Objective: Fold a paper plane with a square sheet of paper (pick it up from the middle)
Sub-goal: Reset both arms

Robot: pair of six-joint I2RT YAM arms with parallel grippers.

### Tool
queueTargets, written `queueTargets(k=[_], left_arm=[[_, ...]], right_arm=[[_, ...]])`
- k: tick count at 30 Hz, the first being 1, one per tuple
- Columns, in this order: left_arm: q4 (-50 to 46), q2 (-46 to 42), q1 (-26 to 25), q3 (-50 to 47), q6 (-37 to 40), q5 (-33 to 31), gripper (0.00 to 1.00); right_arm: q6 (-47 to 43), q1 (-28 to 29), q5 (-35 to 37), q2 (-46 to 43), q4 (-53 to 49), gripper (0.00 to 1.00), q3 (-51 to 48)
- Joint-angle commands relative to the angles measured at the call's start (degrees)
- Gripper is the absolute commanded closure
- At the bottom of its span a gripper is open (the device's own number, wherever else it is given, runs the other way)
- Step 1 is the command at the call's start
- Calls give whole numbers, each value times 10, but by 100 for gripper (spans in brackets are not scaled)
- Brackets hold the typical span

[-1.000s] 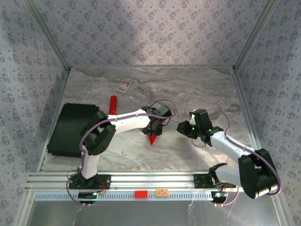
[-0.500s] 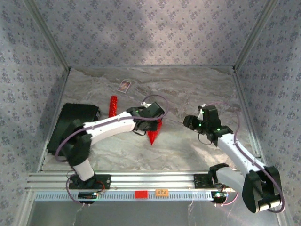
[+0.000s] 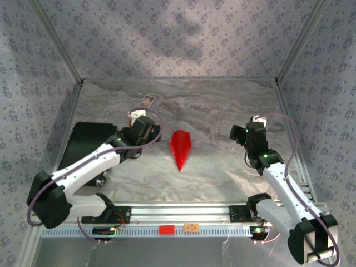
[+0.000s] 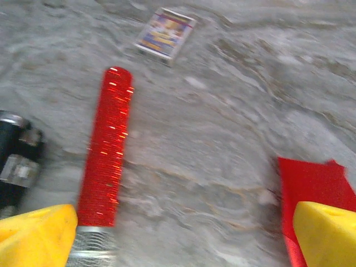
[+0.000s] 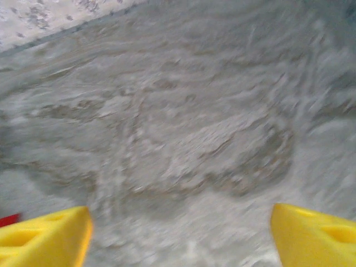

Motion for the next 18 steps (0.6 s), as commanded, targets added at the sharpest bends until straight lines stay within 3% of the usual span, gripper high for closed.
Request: queueTargets(k=[1, 6, 13, 18], left_arm=[[41, -33, 47, -28, 53, -25, 0], [82, -66, 130, -63, 123, -35, 0], [210, -67, 234, -144, 252, -25, 0], [313, -40, 295, -189, 292, 38, 0]], right_arm=[[-113, -4, 70, 20, 96, 9, -41], [-177, -37, 75, 82, 213, 8, -86], [-211, -104, -42, 213, 365, 8, -87], [-248, -129, -106, 280, 481, 9, -97]])
